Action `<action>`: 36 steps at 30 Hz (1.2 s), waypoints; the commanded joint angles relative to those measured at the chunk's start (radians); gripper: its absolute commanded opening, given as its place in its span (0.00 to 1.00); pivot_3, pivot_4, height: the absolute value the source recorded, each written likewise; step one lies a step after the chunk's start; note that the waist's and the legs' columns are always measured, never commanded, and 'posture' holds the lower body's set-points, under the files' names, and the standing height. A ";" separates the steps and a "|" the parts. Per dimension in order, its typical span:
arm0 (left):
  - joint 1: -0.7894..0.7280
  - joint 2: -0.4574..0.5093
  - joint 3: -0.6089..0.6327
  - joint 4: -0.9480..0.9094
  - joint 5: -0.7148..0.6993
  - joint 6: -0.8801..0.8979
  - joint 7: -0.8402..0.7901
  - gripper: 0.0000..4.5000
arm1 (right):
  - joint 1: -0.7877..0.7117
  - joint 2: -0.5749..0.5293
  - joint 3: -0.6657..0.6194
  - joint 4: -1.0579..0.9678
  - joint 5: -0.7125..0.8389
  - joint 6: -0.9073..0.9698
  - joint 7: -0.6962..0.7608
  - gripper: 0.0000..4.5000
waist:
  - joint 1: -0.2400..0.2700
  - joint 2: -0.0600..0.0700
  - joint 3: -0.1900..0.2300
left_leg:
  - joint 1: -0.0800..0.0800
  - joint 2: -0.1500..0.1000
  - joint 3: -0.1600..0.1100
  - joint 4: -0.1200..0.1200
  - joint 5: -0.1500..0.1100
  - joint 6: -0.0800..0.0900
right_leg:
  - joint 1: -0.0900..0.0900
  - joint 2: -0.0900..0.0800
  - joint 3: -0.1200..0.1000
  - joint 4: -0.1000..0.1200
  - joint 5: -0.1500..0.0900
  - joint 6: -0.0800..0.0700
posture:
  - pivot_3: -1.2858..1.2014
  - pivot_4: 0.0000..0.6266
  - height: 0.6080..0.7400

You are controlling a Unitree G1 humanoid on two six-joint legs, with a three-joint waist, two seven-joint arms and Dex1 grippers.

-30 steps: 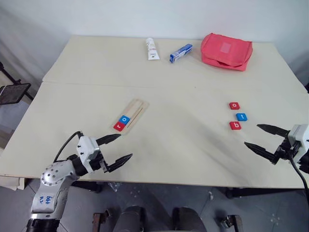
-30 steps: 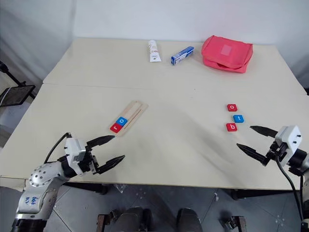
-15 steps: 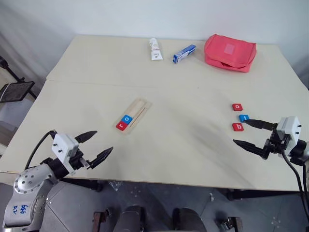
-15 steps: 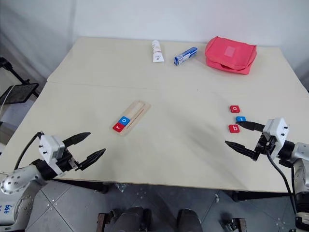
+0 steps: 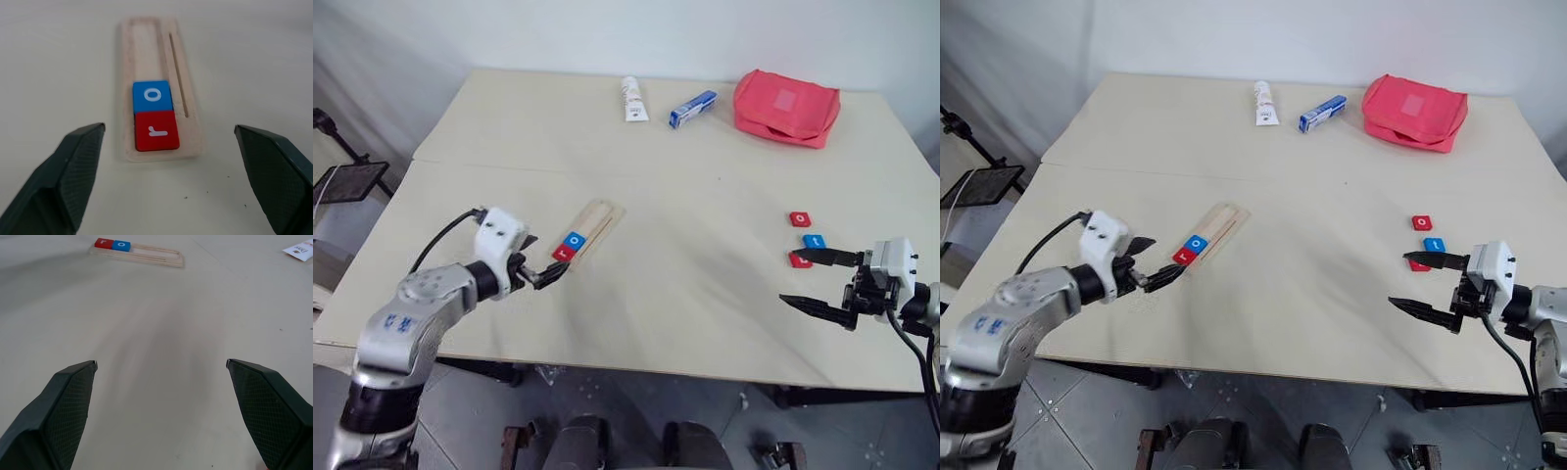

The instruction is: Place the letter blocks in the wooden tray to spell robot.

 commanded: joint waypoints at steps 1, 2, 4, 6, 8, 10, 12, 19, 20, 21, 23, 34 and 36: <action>-0.057 0.010 -0.042 0.017 0.029 0.075 0.017 1.00 | 0.026 -0.003 -0.026 -0.035 0.010 -0.003 -0.014 0.99 | -0.001 0.000 0.000 | 0.000 0.000 0.000 0.000 0.000 0.000 | 0.000 0.000 0.000 0.000 0.000 0.000 | 0.52 0.24 1.00; -0.068 0.006 -0.049 0.029 0.035 0.084 0.022 1.00 | 0.033 -0.002 -0.027 -0.040 0.011 -0.003 -0.018 0.99 | -0.003 0.000 0.000 | 0.000 -0.001 0.000 -0.001 0.000 0.000 | 0.000 0.000 0.000 0.000 0.000 0.000 | 0.52 0.24 1.00; -0.092 -0.002 -0.068 0.060 0.049 0.103 0.031 1.00 | 0.044 -0.002 -0.030 -0.048 0.013 -0.001 -0.027 0.99 | -0.004 0.000 0.000 | 0.000 0.000 0.000 -0.002 0.000 0.000 | -0.001 0.000 0.000 0.000 0.000 0.000 | 0.52 0.24 1.00; -0.115 -0.011 -0.093 0.089 0.060 0.117 0.028 1.00 | 0.052 -0.003 -0.032 -0.053 0.016 0.001 -0.035 0.99 | -0.003 0.000 0.000 | 0.000 0.000 0.000 -0.003 0.000 0.000 | -0.001 0.001 -0.001 0.000 0.000 0.000 | 0.52 0.24 1.00; -0.133 -0.016 -0.120 0.112 0.079 0.114 0.027 1.00 | 0.057 -0.006 -0.034 -0.054 0.016 0.002 -0.042 0.99 | -0.002 0.000 0.000 | 0.000 0.000 0.000 -0.002 0.000 0.000 | -0.001 0.000 -0.001 0.000 0.000 0.000 | 0.52 0.24 1.00; -0.151 -0.027 -0.131 0.133 0.088 0.128 0.032 1.00 | 0.063 -0.010 -0.037 -0.053 0.014 0.000 -0.044 0.99 | -0.001 0.000 0.000 | 0.000 0.000 0.000 -0.001 0.000 0.000 | -0.001 0.000 -0.001 0.000 0.000 0.000 | 0.52 0.24 1.00; -0.164 -0.035 -0.146 0.155 0.097 0.134 0.027 1.00 | 0.065 -0.014 -0.040 -0.053 0.013 0.000 -0.046 0.99 | -0.001 0.000 0.000 | -0.001 0.000 0.000 -0.001 0.000 0.000 | -0.001 0.000 -0.001 0.000 0.000 0.000 | 0.52 0.24 1.00; -0.206 -0.054 -0.194 0.217 0.120 0.133 -0.009 1.00 | 0.063 -0.019 -0.042 -0.050 0.013 0.002 -0.046 0.99 | 0.001 0.000 0.000 | -0.001 -0.001 -0.001 -0.001 0.000 0.000 | -0.001 0.000 -0.001 0.000 0.000 0.000 | 0.52 0.24 1.00; -0.214 -0.057 -0.201 0.228 0.126 0.131 -0.014 1.00 | 0.061 -0.019 -0.042 -0.049 0.012 0.002 -0.046 0.99 | 0.001 0.000 0.000 | -0.001 -0.001 -0.001 0.000 0.000 0.000 | -0.001 0.000 -0.001 0.000 0.000 0.000 | 0.52 0.24 1.00; -0.221 -0.061 -0.207 0.240 0.133 0.127 -0.017 1.00 | 0.060 -0.019 -0.041 -0.047 0.011 0.002 -0.046 0.99 | 0.001 0.000 0.000 | -0.001 -0.001 -0.001 0.000 0.000 0.000 | -0.001 0.000 -0.001 0.001 0.000 0.000 | 0.52 0.24 1.00; -0.242 -0.071 -0.226 0.271 0.146 0.127 -0.024 1.00 | 0.053 -0.018 -0.036 -0.045 0.008 0.002 -0.049 0.99 | 0.002 0.000 0.000 | -0.001 -0.001 -0.001 0.001 0.000 0.000 | -0.001 0.000 -0.001 0.001 0.000 0.000 | 0.52 0.24 1.00; -0.277 -0.097 -0.284 0.334 0.212 0.162 -0.035 0.75 | 0.030 -0.018 -0.027 -0.031 -0.010 0.006 -0.060 1.00 | 0.003 0.000 0.000 | -0.001 -0.001 -0.001 0.005 0.000 0.000 | 0.001 0.000 0.000 0.003 0.000 0.000 | 0.52 0.24 1.00; -0.283 -0.087 -0.299 0.339 0.228 0.139 -0.047 0.75 | 0.030 -0.019 -0.029 -0.030 -0.012 0.007 -0.060 1.00 | 0.003 0.000 0.000 | -0.001 -0.001 -0.002 0.005 0.000 0.000 | 0.001 0.000 0.000 0.003 0.000 0.000 | 0.52 0.24 1.00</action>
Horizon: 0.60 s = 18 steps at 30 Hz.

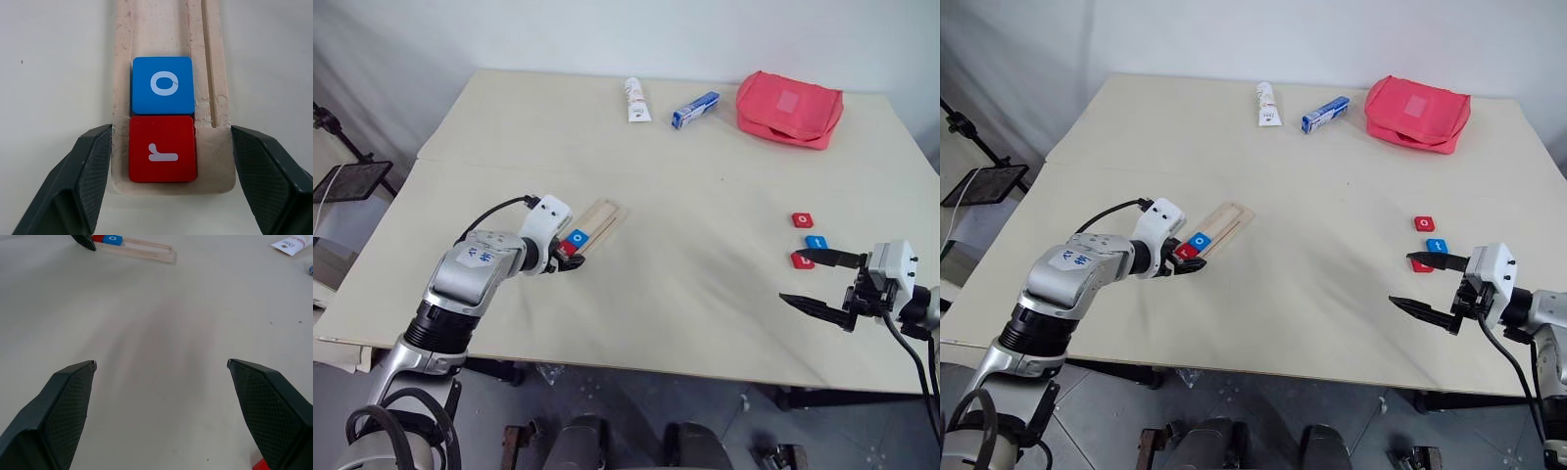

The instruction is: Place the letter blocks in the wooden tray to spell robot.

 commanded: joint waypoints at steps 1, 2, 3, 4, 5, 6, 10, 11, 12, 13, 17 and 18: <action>0.004 0.006 -0.053 0.029 0.035 -0.028 -0.030 0.75 | -0.006 -0.021 -0.020 -0.009 0.005 0.002 -0.006 1.00 | 0.000 0.000 0.000 | 0.000 0.000 0.000 0.000 0.000 0.000 | 0.000 0.000 0.000 0.000 0.000 0.000 | 0.52 0.24 1.00; 0.002 0.010 -0.056 0.028 0.040 -0.041 -0.037 0.75 | -0.006 -0.021 -0.021 -0.010 0.004 0.003 -0.006 1.00 | 0.000 0.000 0.000 | 0.000 0.000 0.000 0.001 0.000 0.000 | 0.000 0.000 0.000 0.000 0.000 0.000 | 0.52 0.24 1.00; -0.014 0.022 -0.066 0.019 0.048 -0.069 -0.057 0.75 | -0.005 -0.022 -0.023 -0.010 0.002 0.004 -0.008 1.00 | 0.000 0.000 0.000 | 0.000 0.000 0.000 0.001 0.000 0.000 | 0.000 0.000 0.000 0.000 0.000 0.000 | 0.52 0.24 1.00; -0.039 0.038 -0.077 0.000 0.049 -0.107 -0.097 0.75 | -0.004 -0.022 -0.024 -0.012 0.001 0.005 -0.011 1.00 | 0.000 0.000 0.000 | 0.000 0.000 0.000 0.001 0.000 0.000 | 0.001 0.000 0.000 0.000 0.000 0.000 | 0.52 0.24 1.00; -0.058 0.047 -0.087 -0.009 0.051 -0.135 -0.128 0.75 | -0.005 -0.023 -0.025 -0.011 -0.001 0.005 -0.013 1.00 | 0.000 0.000 0.000 | 0.000 0.000 -0.001 0.002 0.000 0.000 | 0.001 0.000 0.000 0.000 0.000 0.000 | 0.52 0.24 1.00; -0.077 0.061 -0.104 -0.019 0.057 -0.163 -0.163 0.75 | -0.006 -0.023 -0.026 -0.011 -0.002 0.006 -0.015 1.00 | 0.000 0.000 0.000 | -0.001 0.000 -0.001 0.002 0.000 0.000 | 0.000 0.000 0.000 -0.001 0.000 0.000 | 0.52 0.24 1.00; -0.137 0.084 -0.170 -0.028 0.069 -0.252 -0.293 0.75 | 0.001 -0.021 -0.035 -0.022 -0.001 0.005 -0.026 1.00 | -0.002 0.000 0.000 | -0.003 0.000 -0.001 0.002 0.000 0.000 | -0.001 0.000 0.000 -0.001 0.000 0.000 | 0.52 0.24 1.00; -0.150 0.083 -0.183 -0.026 0.072 -0.275 -0.322 0.75 | 0.005 -0.020 -0.038 -0.026 0.001 0.003 -0.028 1.00 | -0.002 -0.001 0.000 | -0.003 0.000 -0.001 0.002 0.000 0.000 | -0.001 0.000 0.000 -0.001 0.000 0.000 | 0.52 0.24 1.00; -0.163 0.077 -0.192 -0.021 0.074 -0.297 -0.348 0.75 | 0.012 -0.018 -0.041 -0.031 0.002 0.002 -0.031 1.00 | -0.003 0.000 0.000 | -0.003 0.000 -0.001 0.001 0.000 0.000 | -0.001 0.000 -0.001 -0.001 0.000 0.000 | 0.52 0.24 1.00; -0.184 0.064 -0.199 -0.011 0.070 -0.310 -0.376 0.75 | 0.023 -0.015 -0.048 -0.040 0.005 0.000 -0.037 1.00 | -0.002 -0.001 0.001 | -0.003 0.000 -0.001 0.001 0.000 0.000 | -0.001 0.000 -0.001 -0.001 0.000 0.000 | 0.52 0.24 1.00; -0.240 0.011 -0.239 0.038 0.087 -0.370 -0.452 0.75 | 0.075 -0.003 -0.077 -0.081 0.015 -0.002 -0.062 1.00 | 0.001 -0.001 0.001 | -0.004 0.000 -0.001 0.002 0.000 0.001 | -0.001 0.000 -0.002 -0.001 0.000 0.000 | 0.52 0.24 1.00; -0.249 -0.009 -0.264 0.048 0.097 -0.391 -0.474 0.75 | 0.102 0.003 -0.092 -0.099 0.020 -0.004 -0.071 1.00 | 0.003 -0.001 0.001 | -0.004 -0.001 -0.001 0.002 0.000 0.001 | -0.001 0.000 -0.003 -0.001 0.000 0.000 | 0.52 0.24 1.00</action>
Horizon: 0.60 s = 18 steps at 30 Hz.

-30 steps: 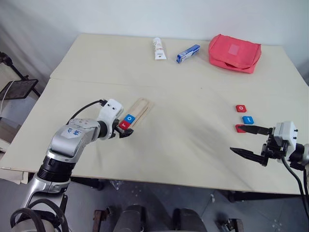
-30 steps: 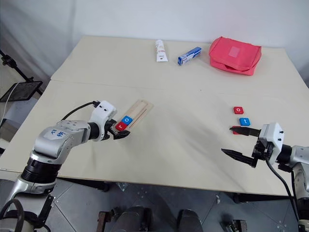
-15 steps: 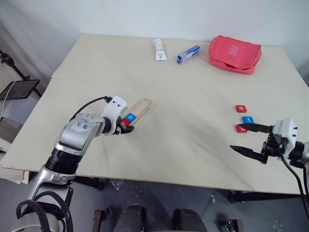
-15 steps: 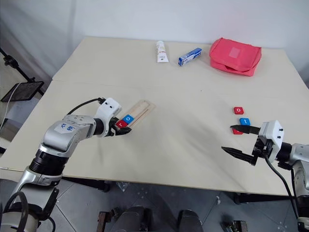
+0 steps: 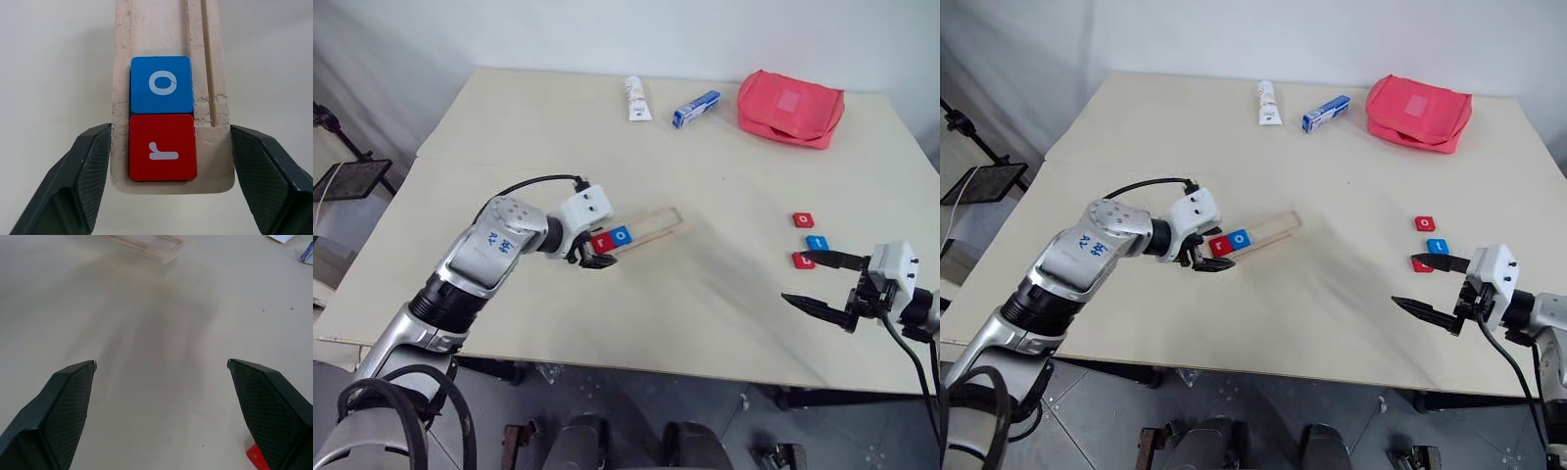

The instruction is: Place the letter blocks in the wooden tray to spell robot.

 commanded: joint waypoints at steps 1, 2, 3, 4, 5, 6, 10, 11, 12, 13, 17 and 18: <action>-0.041 -0.049 -0.060 0.015 0.031 -0.079 -0.073 0.75 | 0.068 0.009 -0.078 -0.072 0.035 -0.017 -0.029 1.00 | 0.002 0.000 0.000 | 0.000 0.000 0.000 0.000 0.000 0.000 | 0.000 0.000 0.000 0.000 0.000 0.000 | 0.52 0.24 1.00; -0.045 -0.068 -0.078 0.022 0.038 -0.094 -0.090 0.75 | 0.092 0.015 -0.093 -0.089 0.041 -0.020 -0.035 1.00 | 0.001 0.000 0.000 | 0.000 0.000 0.000 0.000 0.000 0.001 | 0.000 0.000 -0.001 0.000 0.000 0.000 | 0.52 0.24 1.00; -0.047 -0.079 -0.086 0.027 0.043 -0.103 -0.101 0.75 | 0.109 0.019 -0.101 -0.102 0.045 -0.021 -0.041 1.00 | 0.002 0.000 0.000 | 0.000 0.000 0.000 0.000 0.000 0.001 | 0.000 0.000 -0.001 0.000 0.000 0.000 | 0.52 0.24 1.00; -0.047 -0.089 -0.093 0.034 0.052 -0.112 -0.108 0.75 | 0.123 0.023 -0.109 -0.114 0.049 -0.022 -0.045 1.00 | 0.001 0.000 0.000 | 0.000 -0.001 0.000 0.000 -0.001 0.001 | 0.000 0.000 -0.001 0.000 0.000 0.000 | 0.52 0.24 1.00; -0.050 -0.104 -0.111 0.040 0.066 -0.123 -0.118 0.75 | 0.148 0.030 -0.124 -0.131 0.058 -0.030 -0.043 1.00 | 0.001 0.000 0.000 | 0.000 -0.001 0.001 0.000 -0.001 0.001 | 0.000 0.000 -0.002 0.000 0.000 0.000 | 0.52 0.24 1.00; -0.052 -0.116 -0.128 0.047 0.080 -0.138 -0.125 0.75 | 0.173 0.035 -0.138 -0.147 0.066 -0.035 -0.041 1.00 | 0.001 0.000 0.000 | 0.000 -0.001 0.001 0.000 -0.001 0.001 | 0.000 0.000 -0.002 0.000 0.000 0.000 | 0.52 0.24 1.00; -0.063 -0.174 -0.165 0.086 0.121 -0.159 -0.132 0.75 | 0.242 0.049 -0.175 -0.182 0.071 -0.049 -0.056 1.00 | -0.001 0.000 0.000 | 0.000 0.000 0.001 0.000 -0.001 0.001 | 0.000 0.000 -0.002 0.000 0.000 0.000 | 0.52 0.24 1.00; -0.070 -0.194 -0.173 0.104 0.136 -0.156 -0.124 0.75 | 0.255 0.052 -0.183 -0.187 0.069 -0.052 -0.063 1.00 | -0.001 0.000 0.000 | 0.000 -0.001 0.002 0.001 -0.001 0.002 | 0.000 0.000 -0.001 0.000 0.000 0.001 | 0.52 0.24 1.00; -0.074 -0.208 -0.176 0.117 0.148 -0.155 -0.120 0.75 | 0.263 0.055 -0.189 -0.190 0.069 -0.054 -0.068 1.00 | -0.001 0.000 0.000 | 0.000 0.000 0.002 0.001 -0.001 0.002 | 0.000 0.000 -0.002 0.000 0.000 0.001 | 0.52 0.24 1.00; -0.076 -0.226 -0.179 0.124 0.152 -0.160 -0.123 0.75 | 0.282 0.062 -0.198 -0.205 0.071 -0.053 -0.079 1.00 | -0.001 0.000 0.000 | 0.000 0.000 0.002 0.001 -0.001 0.002 | 0.000 0.000 -0.001 0.000 0.000 0.001 | 0.52 0.24 1.00; -0.074 -0.277 -0.190 0.138 0.175 -0.166 -0.128 0.75 | 0.352 0.089 -0.224 -0.255 0.074 -0.051 -0.112 1.00 | 0.000 0.000 0.000 | 0.000 0.000 0.001 0.001 -0.001 0.002 | 0.000 0.000 -0.001 0.000 0.000 0.001 | 0.52 0.24 1.00; -0.071 -0.282 -0.195 0.141 0.182 -0.176 -0.132 0.75 | 0.364 0.093 -0.228 -0.264 0.074 -0.052 -0.119 1.00 | 0.000 0.000 0.000 | 0.000 0.000 0.001 0.001 -0.001 0.002 | 0.000 0.000 -0.001 0.000 0.000 0.001 | 0.52 0.24 1.00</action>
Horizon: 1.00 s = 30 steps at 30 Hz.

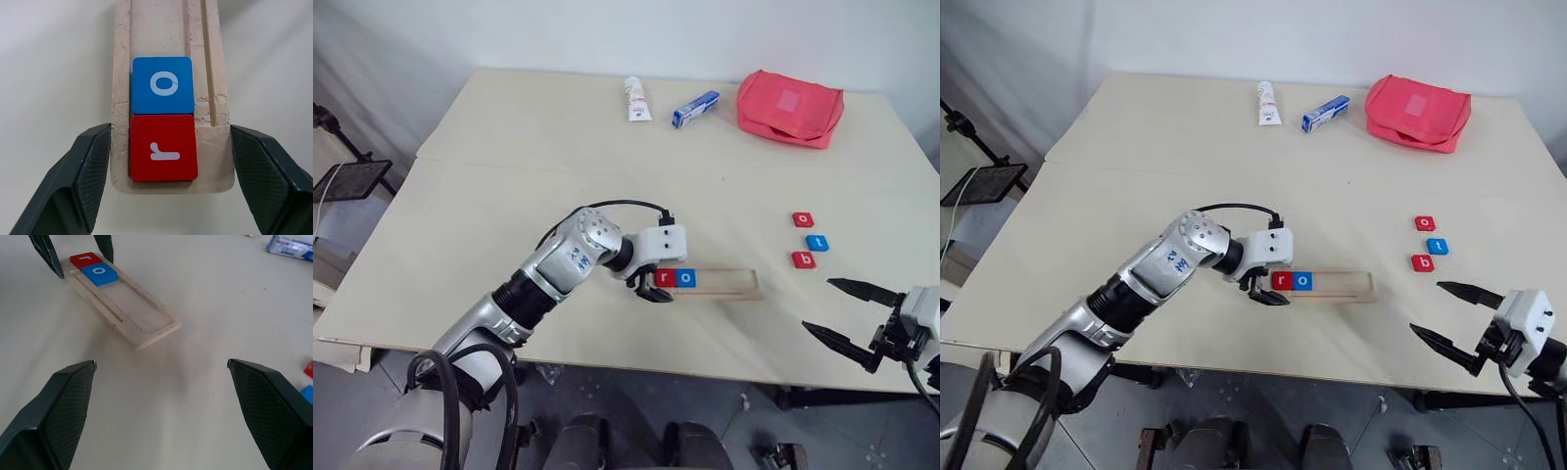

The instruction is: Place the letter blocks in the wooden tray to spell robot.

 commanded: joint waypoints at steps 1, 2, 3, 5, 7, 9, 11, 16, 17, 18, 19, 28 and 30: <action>-0.013 -0.022 -0.012 0.000 0.029 -0.033 -0.009 0.75 | 0.034 0.013 -0.050 -0.051 0.018 -0.011 -0.030 1.00 | 0.000 0.000 0.000 | 0.000 0.000 0.000 0.000 0.000 0.000 | 0.000 0.000 0.000 0.000 0.000 0.000 | 0.52 0.24 1.00; -0.011 -0.025 -0.013 0.003 0.032 -0.036 -0.011 0.75 | 0.040 0.014 -0.051 -0.056 0.018 -0.010 -0.037 1.00 | 0.000 0.000 0.000 | 0.000 0.000 0.000 0.000 0.000 0.000 | 0.000 0.000 0.000 0.000 0.000 0.000 | 0.52 0.24 1.00; -0.010 -0.027 -0.017 0.006 0.037 -0.045 -0.015 0.75 | 0.046 0.015 -0.052 -0.060 0.018 -0.011 -0.041 1.00 | 0.000 0.000 0.000 | 0.000 0.000 0.000 0.000 0.000 0.000 | 0.000 0.000 0.000 0.000 0.000 0.000 | 0.52 0.24 1.00; -0.006 -0.031 -0.023 0.015 0.052 -0.058 -0.018 0.75 | 0.057 0.018 -0.052 -0.070 0.019 -0.013 -0.049 1.00 | -0.001 0.000 0.000 | 0.000 0.000 0.000 0.000 0.000 0.000 | 0.000 0.000 0.000 0.000 0.000 0.000 | 0.52 0.24 1.00; -0.004 -0.037 -0.027 0.030 0.067 -0.070 -0.015 0.75 | 0.068 0.023 -0.053 -0.080 0.021 -0.014 -0.058 1.00 | -0.001 0.000 0.000 | 0.000 0.000 0.000 0.000 0.000 0.000 | 0.000 0.000 0.000 0.000 0.000 0.000 | 0.52 0.24 1.00; -0.002 -0.040 -0.030 0.040 0.080 -0.083 -0.015 0.75 | 0.078 0.028 -0.053 -0.089 0.023 -0.014 -0.066 1.00 | -0.001 0.000 0.000 | 0.000 0.000 0.000 0.000 0.000 0.000 | 0.000 0.000 0.000 0.000 0.000 0.000 | 0.52 0.24 1.00; 0.004 -0.042 -0.030 0.040 0.090 -0.102 -0.021 0.75 | 0.085 0.032 -0.053 -0.095 0.023 -0.013 -0.070 1.00 | -0.001 0.000 0.000 | 0.000 0.000 0.000 0.000 0.000 0.000 | 0.000 0.000 0.000 0.000 0.000 0.000 | 0.52 0.24 1.00; 0.017 -0.037 -0.029 0.036 0.106 -0.137 -0.040 0.75 | 0.085 0.033 -0.045 -0.101 0.020 -0.009 -0.078 1.00 | 0.000 0.000 0.000 | 0.000 0.000 0.000 0.000 0.000 0.000 | 0.000 0.000 0.000 0.000 0.000 0.000 | 0.52 0.24 1.00; 0.018 -0.038 -0.027 0.039 0.110 -0.141 -0.042 0.75 | 0.082 0.032 -0.043 -0.100 0.019 -0.008 -0.079 1.00 | 0.000 0.000 0.000 | 0.000 0.000 0.000 0.000 0.000 0.000 | 0.000 0.000 0.000 0.000 0.000 0.000 | 0.52 0.24 1.00; 0.018 -0.041 -0.024 0.044 0.114 -0.143 -0.039 0.75 | 0.080 0.031 -0.041 -0.099 0.019 -0.008 -0.080 1.00 | 0.000 0.000 0.000 | 0.000 0.000 0.000 0.001 0.000 0.000 | 0.000 0.000 0.000 0.000 0.000 0.000 | 0.52 0.24 1.00; 0.018 -0.043 -0.023 0.048 0.117 -0.152 -0.042 0.75 | 0.078 0.030 -0.039 -0.098 0.018 -0.008 -0.081 1.00 | 0.000 0.000 0.000 | 0.000 0.000 0.000 0.001 0.000 0.000 | 0.000 0.000 0.000 0.000 0.000 0.000 | 0.52 0.24 1.00; 0.019 -0.064 -0.006 0.074 0.126 -0.177 -0.039 0.99 | 0.059 0.026 -0.027 -0.097 0.014 0.004 -0.091 1.00 | 0.000 0.000 0.000 | 0.000 0.000 0.000 0.001 0.000 0.000 | 0.000 0.000 0.000 0.000 0.000 0.000 | 0.52 0.24 1.00; 0.020 -0.065 0.000 0.069 0.125 -0.173 -0.038 0.99 | 0.058 0.024 -0.027 -0.098 0.014 0.007 -0.092 1.00 | 0.000 0.000 0.000 | 0.000 0.000 0.000 0.001 0.000 0.000 | 0.000 0.000 0.000 0.000 0.000 0.000 | 0.52 0.24 1.00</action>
